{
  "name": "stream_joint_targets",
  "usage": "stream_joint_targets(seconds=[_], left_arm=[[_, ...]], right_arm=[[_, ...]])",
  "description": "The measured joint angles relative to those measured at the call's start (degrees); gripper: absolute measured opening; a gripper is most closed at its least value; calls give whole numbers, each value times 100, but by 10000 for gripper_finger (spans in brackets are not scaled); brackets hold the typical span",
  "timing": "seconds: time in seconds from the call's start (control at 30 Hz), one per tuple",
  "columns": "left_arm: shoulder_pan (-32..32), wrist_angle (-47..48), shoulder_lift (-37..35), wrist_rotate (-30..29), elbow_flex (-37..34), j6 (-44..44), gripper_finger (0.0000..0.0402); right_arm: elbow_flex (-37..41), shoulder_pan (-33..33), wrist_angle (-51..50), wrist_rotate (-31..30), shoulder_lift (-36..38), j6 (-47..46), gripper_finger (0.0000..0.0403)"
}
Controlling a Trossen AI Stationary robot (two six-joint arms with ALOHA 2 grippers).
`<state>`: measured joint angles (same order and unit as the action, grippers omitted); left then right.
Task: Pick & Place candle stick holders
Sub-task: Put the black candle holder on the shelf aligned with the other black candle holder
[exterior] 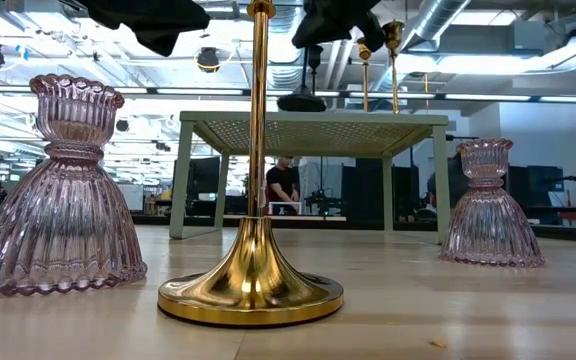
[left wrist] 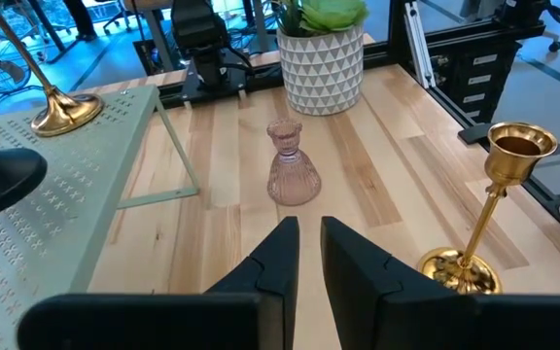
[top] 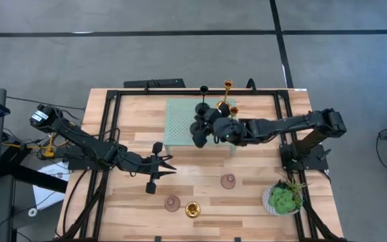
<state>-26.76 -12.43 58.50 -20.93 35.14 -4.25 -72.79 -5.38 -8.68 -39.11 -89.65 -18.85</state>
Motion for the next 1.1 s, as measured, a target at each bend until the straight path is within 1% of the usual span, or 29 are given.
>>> stream_joint_targets(seconds=[0.17, 0.33, 0.53, 0.63, 0.73, 1.1], left_arm=[[-1, 0, 0, 0, 0, 0, 48], [0, 0, 0, 0, 0, 0, 48], [0, 0, 0, 0, 0, 0, 48], [0, -1, 0, 0, 0, 1, 48], [0, 0, 0, 0, 0, 0, 48], [0, 0, 0, 0, 0, 2, 48]], right_arm=[[-2, 117, -99, 188, -2, -186, 0], [-2, 150, -374, 180, -4, -360, 0], [-2, 126, -422, 208, -4, -392, 0], [0, 132, -449, 393, -4, -434, 0], [-2, 130, -461, 445, -4, -430, 0], [0, 128, -462, 478, -4, -311, 17]])
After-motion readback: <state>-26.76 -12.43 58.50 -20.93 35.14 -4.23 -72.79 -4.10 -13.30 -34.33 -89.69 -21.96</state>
